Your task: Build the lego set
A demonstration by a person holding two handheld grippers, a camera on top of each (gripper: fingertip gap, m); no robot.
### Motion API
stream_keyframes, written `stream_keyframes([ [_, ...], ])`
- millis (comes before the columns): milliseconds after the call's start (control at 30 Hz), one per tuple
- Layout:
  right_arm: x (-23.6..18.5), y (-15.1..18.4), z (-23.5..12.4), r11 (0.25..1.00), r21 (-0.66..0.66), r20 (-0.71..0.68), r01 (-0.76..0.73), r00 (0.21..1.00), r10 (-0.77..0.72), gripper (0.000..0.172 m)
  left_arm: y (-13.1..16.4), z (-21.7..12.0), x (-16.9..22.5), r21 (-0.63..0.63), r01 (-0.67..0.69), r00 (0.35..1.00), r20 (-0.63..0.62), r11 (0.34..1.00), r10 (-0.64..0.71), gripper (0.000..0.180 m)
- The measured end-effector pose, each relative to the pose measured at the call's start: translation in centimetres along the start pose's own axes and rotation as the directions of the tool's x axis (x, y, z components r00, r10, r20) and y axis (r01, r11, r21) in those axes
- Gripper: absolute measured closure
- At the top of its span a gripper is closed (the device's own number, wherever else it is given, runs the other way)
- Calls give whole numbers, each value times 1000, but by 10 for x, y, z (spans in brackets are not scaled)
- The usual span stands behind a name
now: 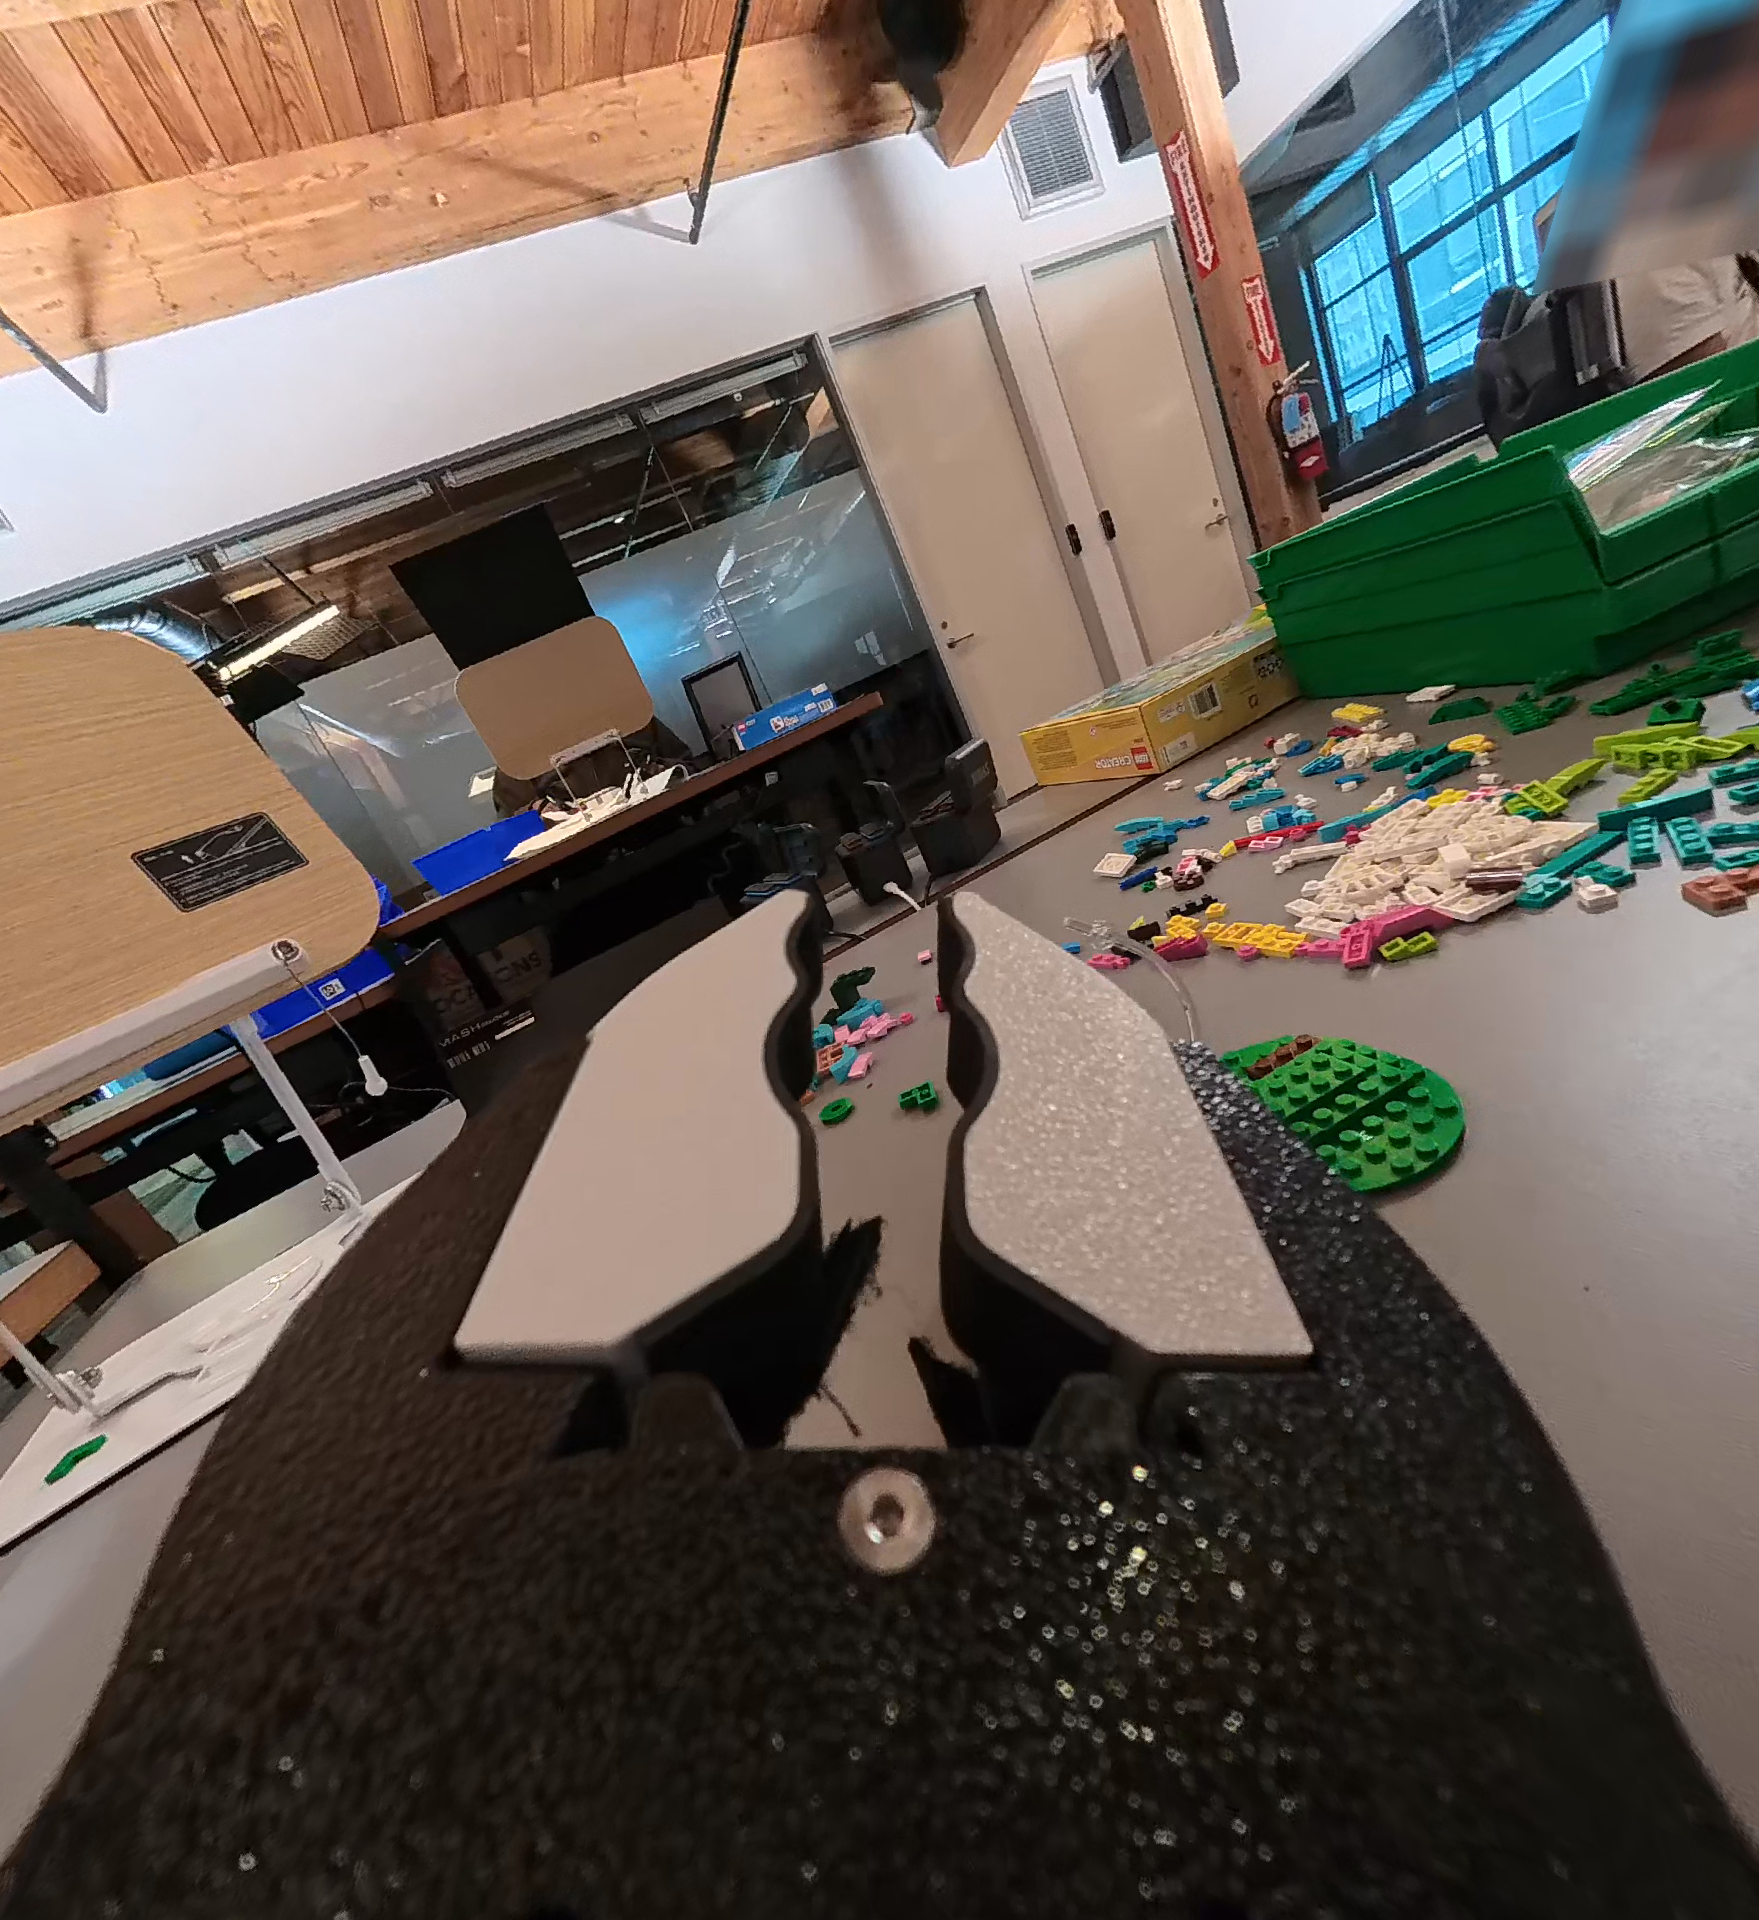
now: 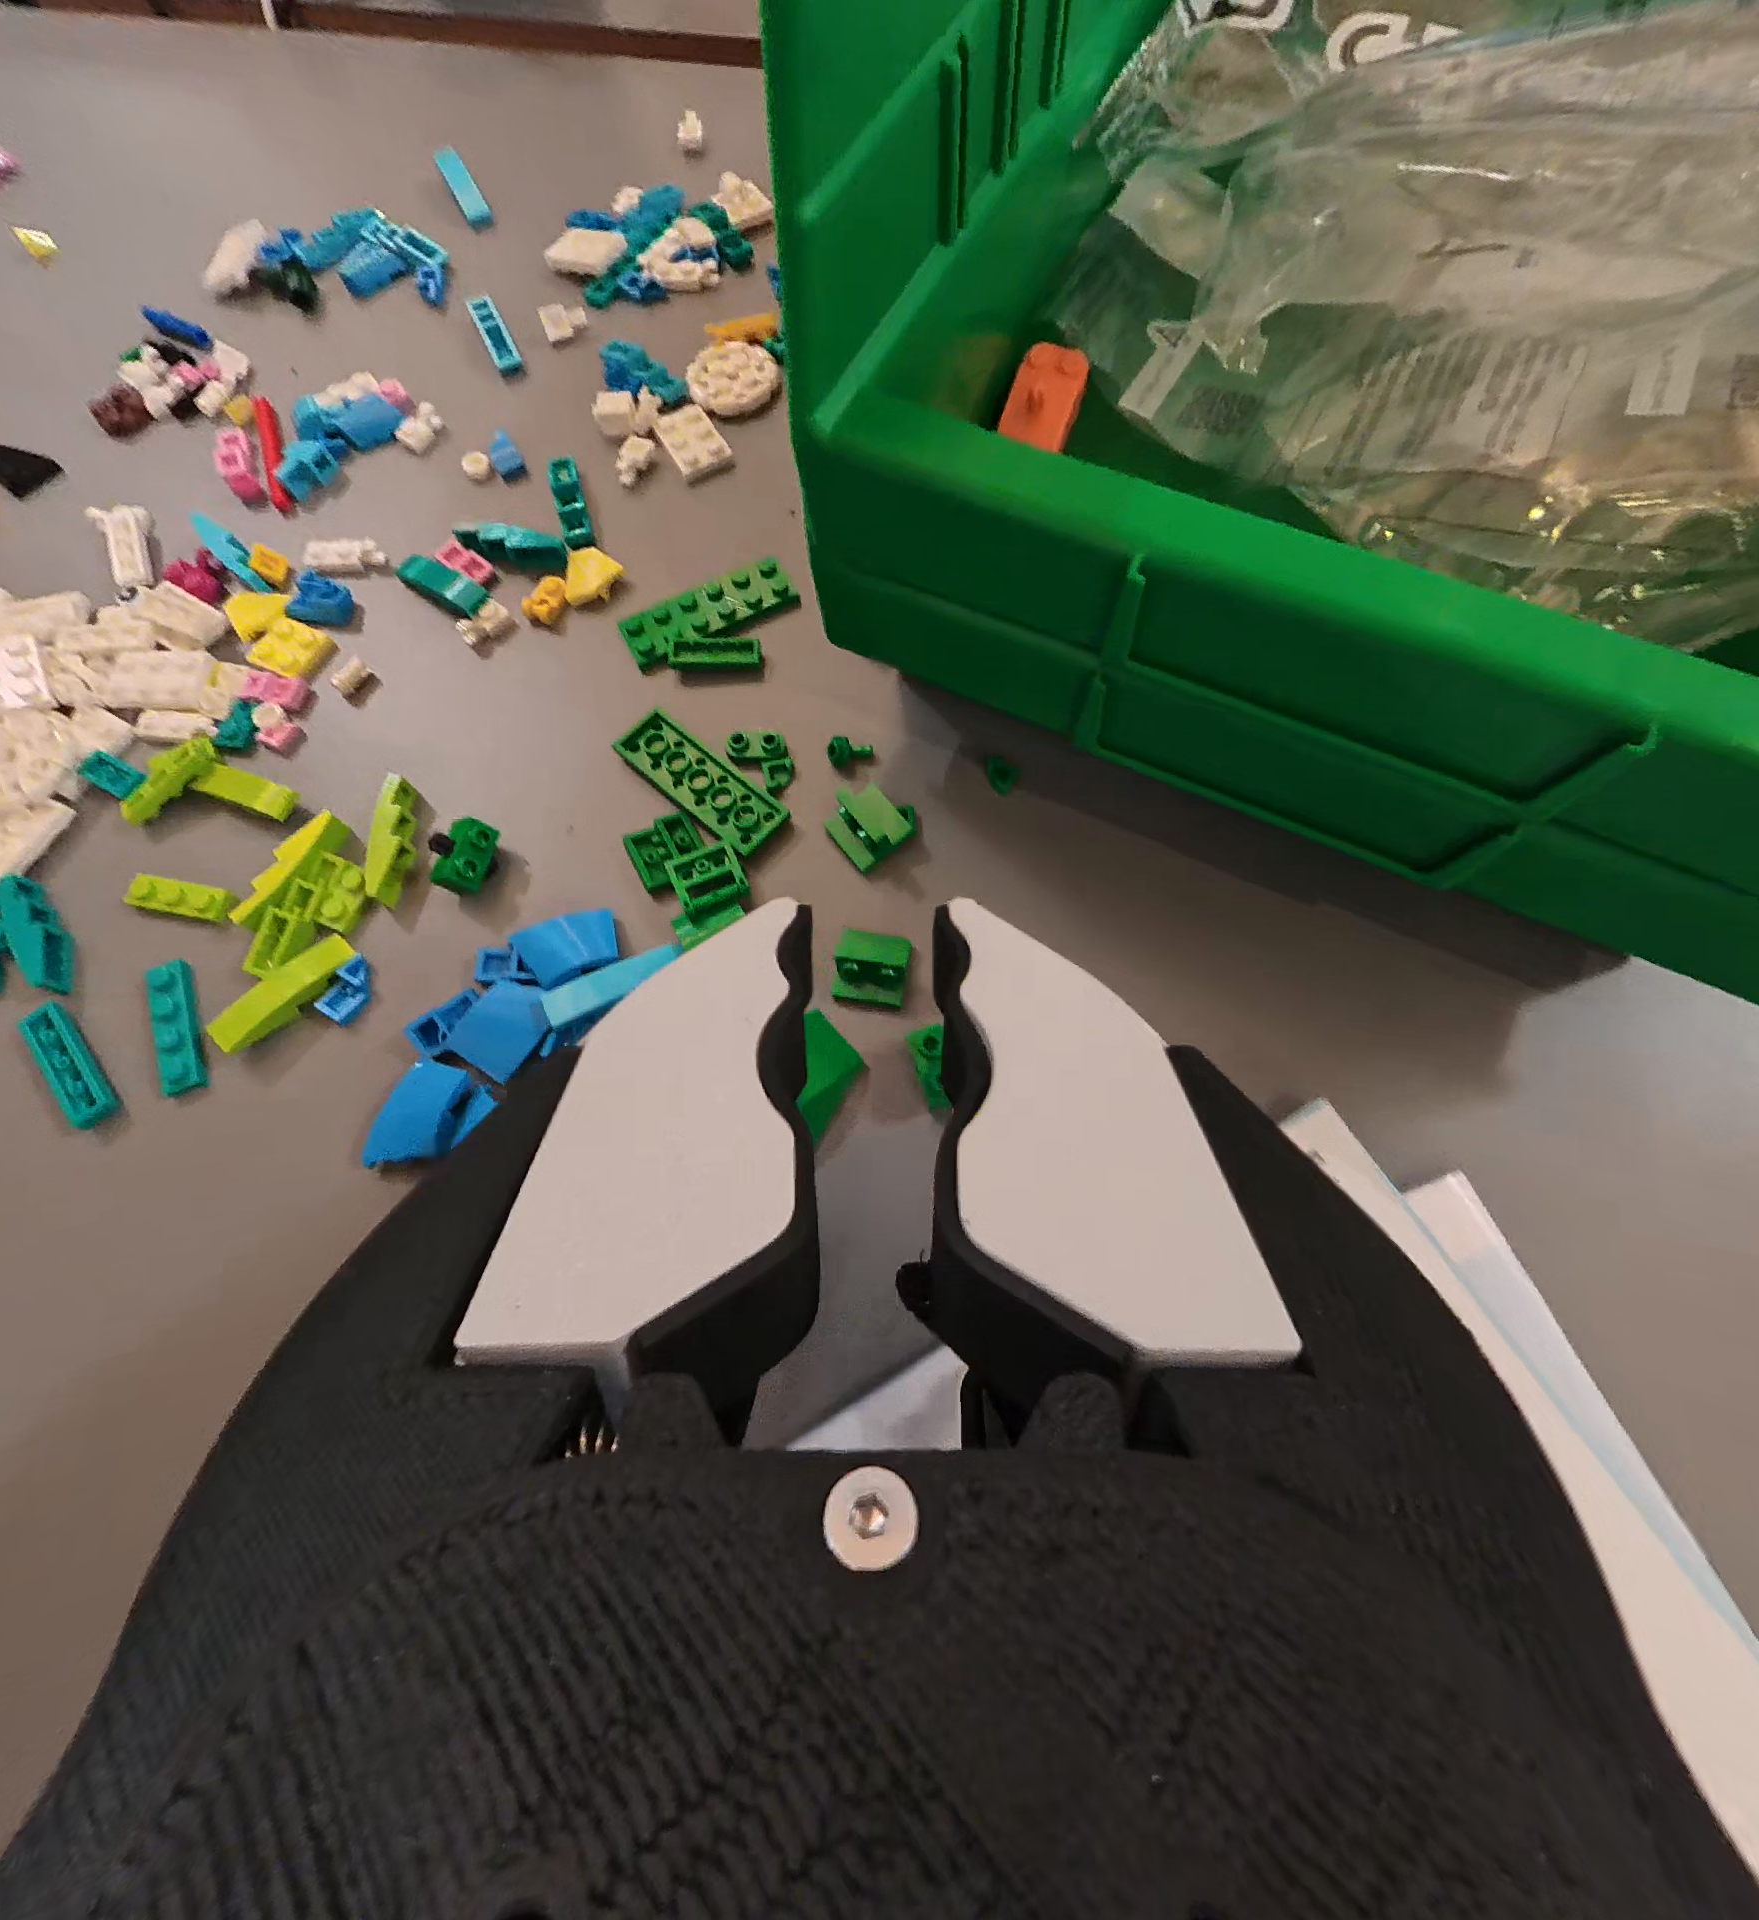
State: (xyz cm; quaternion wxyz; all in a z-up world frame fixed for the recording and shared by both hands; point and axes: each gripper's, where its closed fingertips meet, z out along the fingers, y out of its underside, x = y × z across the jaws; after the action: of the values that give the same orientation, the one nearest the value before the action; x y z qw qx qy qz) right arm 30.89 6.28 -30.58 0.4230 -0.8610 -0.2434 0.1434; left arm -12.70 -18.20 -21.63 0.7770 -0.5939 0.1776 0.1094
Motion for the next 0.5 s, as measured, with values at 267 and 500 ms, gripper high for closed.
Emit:
stream_keyframes([
  [267, -11, 5, 21, 995, -68, 37, 68, 997, -65, 154, 2, 1, -2, -8, 11, 1000, 6, 1000, -11, 163],
  [500, -15, 6, 28, 989, -124, 55, 82, 996, -75, 172, 4, 2, -2, -15, 12, 1000, 5, 1000, -12, 165],
])
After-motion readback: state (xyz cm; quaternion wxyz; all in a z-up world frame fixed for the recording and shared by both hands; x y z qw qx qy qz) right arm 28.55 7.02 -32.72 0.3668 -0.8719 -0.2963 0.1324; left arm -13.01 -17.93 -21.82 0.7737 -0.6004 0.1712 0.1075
